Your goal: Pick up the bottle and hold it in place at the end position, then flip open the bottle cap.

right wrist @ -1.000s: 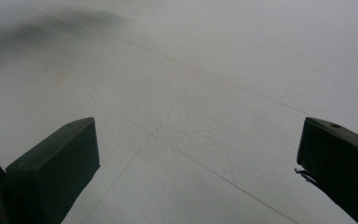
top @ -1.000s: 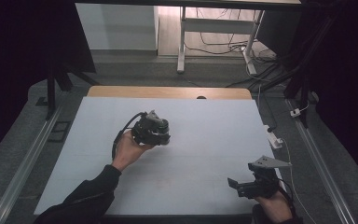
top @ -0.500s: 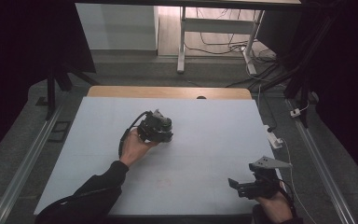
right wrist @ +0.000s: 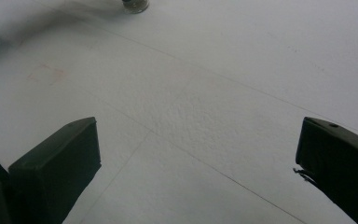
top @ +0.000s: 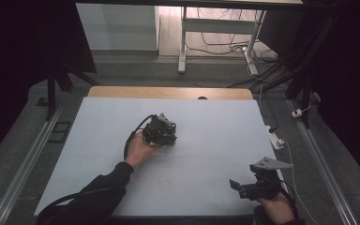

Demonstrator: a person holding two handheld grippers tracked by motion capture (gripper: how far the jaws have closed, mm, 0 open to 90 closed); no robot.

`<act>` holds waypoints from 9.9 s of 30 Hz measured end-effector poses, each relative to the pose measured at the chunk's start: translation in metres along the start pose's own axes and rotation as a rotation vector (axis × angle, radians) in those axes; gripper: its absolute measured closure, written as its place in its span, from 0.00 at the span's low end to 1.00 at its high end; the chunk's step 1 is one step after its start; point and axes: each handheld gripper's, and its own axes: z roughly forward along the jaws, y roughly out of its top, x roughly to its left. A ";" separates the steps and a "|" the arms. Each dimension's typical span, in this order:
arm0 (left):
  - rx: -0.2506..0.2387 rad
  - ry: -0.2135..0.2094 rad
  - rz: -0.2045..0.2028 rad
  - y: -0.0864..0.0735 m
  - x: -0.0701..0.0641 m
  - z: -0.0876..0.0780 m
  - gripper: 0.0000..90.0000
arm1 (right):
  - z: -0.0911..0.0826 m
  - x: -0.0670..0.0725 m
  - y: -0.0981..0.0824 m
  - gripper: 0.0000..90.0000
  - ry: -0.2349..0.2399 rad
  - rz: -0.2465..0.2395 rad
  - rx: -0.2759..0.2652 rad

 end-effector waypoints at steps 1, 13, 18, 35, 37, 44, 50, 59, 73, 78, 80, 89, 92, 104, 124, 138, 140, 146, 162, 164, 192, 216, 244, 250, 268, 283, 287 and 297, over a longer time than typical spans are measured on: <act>0.002 0.004 0.004 0.000 -0.001 0.000 0.59 | 0.000 0.000 0.000 0.00 0.000 0.000 0.000; -0.015 0.007 0.001 -0.003 -0.001 0.001 0.59 | 0.000 0.000 0.001 0.00 0.006 -0.003 0.001; -0.020 0.010 0.005 -0.004 -0.002 0.001 0.60 | -0.001 0.002 0.001 0.00 0.000 -0.013 0.002; -0.026 0.011 0.011 -0.005 -0.002 0.001 0.60 | 0.008 0.017 0.020 0.00 0.108 -0.083 -0.026; -0.027 0.011 0.011 -0.005 -0.002 0.001 0.60 | 0.011 0.019 0.023 0.00 0.119 -0.101 -0.038; -0.027 0.012 0.011 -0.005 -0.002 0.001 0.60 | 0.021 0.028 0.033 0.00 0.153 -0.127 -0.051; -0.030 0.015 0.009 -0.006 -0.002 0.001 0.60 | 0.030 0.037 0.044 0.00 0.180 -0.135 -0.060; -0.036 0.019 0.008 -0.006 -0.003 0.001 0.60 | 0.046 0.050 0.059 0.00 0.214 -0.159 -0.053; -0.043 0.023 0.014 -0.007 -0.004 0.002 0.60 | 0.077 0.063 0.078 0.00 0.193 -0.212 -0.031; -0.045 0.024 0.013 -0.007 -0.004 0.002 0.60 | 0.092 0.065 0.087 0.00 0.209 -0.222 -0.019; -0.046 0.024 0.013 -0.007 -0.004 0.002 0.60 | 0.097 0.065 0.091 0.00 0.209 -0.222 -0.016; -0.044 0.024 0.013 -0.007 -0.004 0.002 0.60 | 0.117 0.065 0.104 0.00 0.205 -0.221 -0.008; -0.044 0.024 0.013 -0.007 -0.004 0.002 0.60 | 0.123 0.065 0.109 0.00 0.199 -0.229 -0.007; -0.045 0.025 0.013 -0.007 -0.004 0.002 0.60 | 0.136 0.061 0.126 0.43 0.210 -0.235 -0.019; -0.047 0.024 0.013 -0.008 -0.004 0.002 0.60 | 0.162 0.056 0.147 0.99 0.243 -0.233 0.019; -0.048 0.028 0.016 -0.008 -0.005 0.002 0.60 | 0.169 0.066 0.156 0.99 0.246 -0.244 0.006; -0.047 0.027 0.014 -0.008 -0.004 0.002 0.60 | 0.170 0.065 0.157 1.00 0.250 -0.237 0.004; -0.051 0.030 0.012 -0.008 -0.005 0.002 0.60 | 0.168 0.064 0.160 1.00 0.236 -0.239 -0.010; -0.047 0.029 0.019 -0.008 -0.004 0.002 0.60 | 0.170 0.059 0.172 1.00 0.203 -0.231 -0.038; -0.051 0.031 0.017 -0.008 -0.005 0.002 0.60 | 0.171 0.057 0.174 1.00 0.198 -0.226 -0.039; -0.051 -0.001 0.012 -0.007 -0.004 -0.001 0.43 | 0.169 0.047 0.174 0.88 0.210 -0.184 -0.043; -0.060 -0.140 -0.100 -0.022 0.004 -0.033 0.13 | 0.158 0.057 0.157 0.31 0.203 -0.157 0.017; -0.099 -0.172 -0.099 -0.072 -0.011 -0.103 0.00 | 0.127 0.069 0.127 0.02 0.261 -0.215 0.038; -0.130 -0.159 -0.115 -0.086 -0.014 -0.120 0.00 | 0.117 0.065 0.117 0.00 0.247 -0.213 0.037; -0.212 -0.083 -0.214 -0.155 -0.026 -0.176 0.00 | 0.065 0.041 0.069 0.00 0.187 -0.168 0.017; -0.209 -0.001 -0.301 -0.207 -0.033 -0.207 0.00 | 0.020 0.011 0.025 0.00 0.066 -0.061 -0.007; -0.215 0.026 -0.317 -0.218 -0.033 -0.214 0.00 | 0.011 0.003 0.014 0.00 0.022 -0.037 0.003; -0.210 0.085 -0.355 -0.237 -0.034 -0.224 0.00 | -0.007 -0.013 -0.003 0.00 -0.018 0.043 0.010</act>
